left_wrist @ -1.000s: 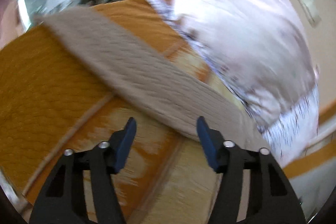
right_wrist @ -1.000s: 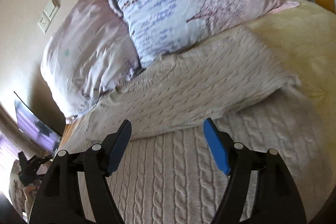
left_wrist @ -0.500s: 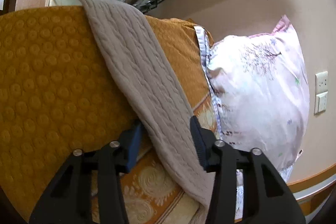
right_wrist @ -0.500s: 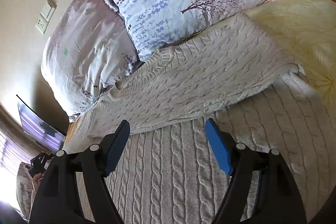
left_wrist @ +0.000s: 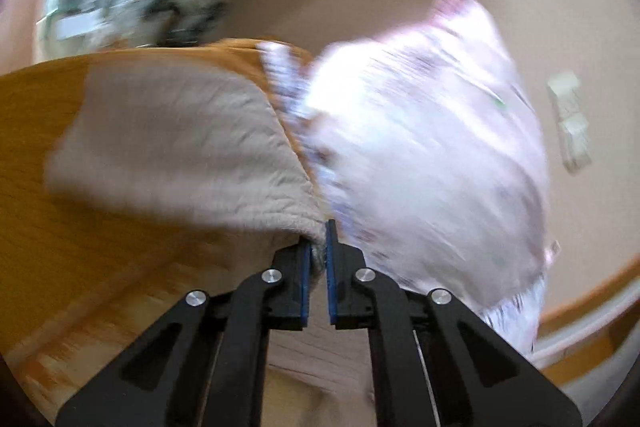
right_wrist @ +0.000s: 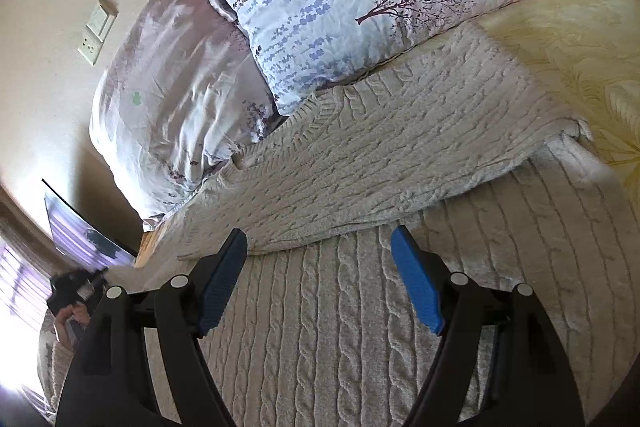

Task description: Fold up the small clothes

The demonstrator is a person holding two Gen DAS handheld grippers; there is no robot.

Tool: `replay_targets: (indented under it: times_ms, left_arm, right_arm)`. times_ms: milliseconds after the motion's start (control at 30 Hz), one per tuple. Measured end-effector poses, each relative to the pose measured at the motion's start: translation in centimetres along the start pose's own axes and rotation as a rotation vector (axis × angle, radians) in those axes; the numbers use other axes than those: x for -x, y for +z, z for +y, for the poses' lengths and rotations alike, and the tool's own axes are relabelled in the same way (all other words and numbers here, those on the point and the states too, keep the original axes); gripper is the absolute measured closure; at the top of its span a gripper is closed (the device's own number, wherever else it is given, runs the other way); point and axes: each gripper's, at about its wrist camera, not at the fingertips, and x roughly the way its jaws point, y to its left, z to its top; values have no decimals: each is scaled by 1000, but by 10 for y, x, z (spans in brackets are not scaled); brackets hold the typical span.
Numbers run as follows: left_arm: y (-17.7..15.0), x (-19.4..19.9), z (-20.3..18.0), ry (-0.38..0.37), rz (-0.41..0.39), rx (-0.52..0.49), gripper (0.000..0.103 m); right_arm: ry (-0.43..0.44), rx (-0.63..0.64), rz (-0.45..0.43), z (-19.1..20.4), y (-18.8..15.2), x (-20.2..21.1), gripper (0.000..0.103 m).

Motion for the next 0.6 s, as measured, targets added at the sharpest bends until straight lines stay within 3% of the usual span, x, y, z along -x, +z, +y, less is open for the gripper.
replay_targets:
  times_ms: [233, 367, 500, 533, 600]
  left_arm:
    - [-84, -52, -119, -191, 183, -222, 97]
    - [-172, -98, -172, -272, 349, -366, 97]
    - [-255, -141, -187, -262, 548, -457, 93]
    - [-270, -148, -187, -243, 586, -478, 84]
    - [-288, -155, -178, -219, 652, -488, 76]
  right_arm:
    - [27, -13, -23, -2, 0, 5, 27]
    - [27, -22, -36, -4, 0, 10, 27]
    - [-22, 14, -20, -3, 0, 20, 27]
    - [-39, 32, -16, -2, 1, 24, 27]
    - [-58, 59, -4, 0, 5, 30, 27]
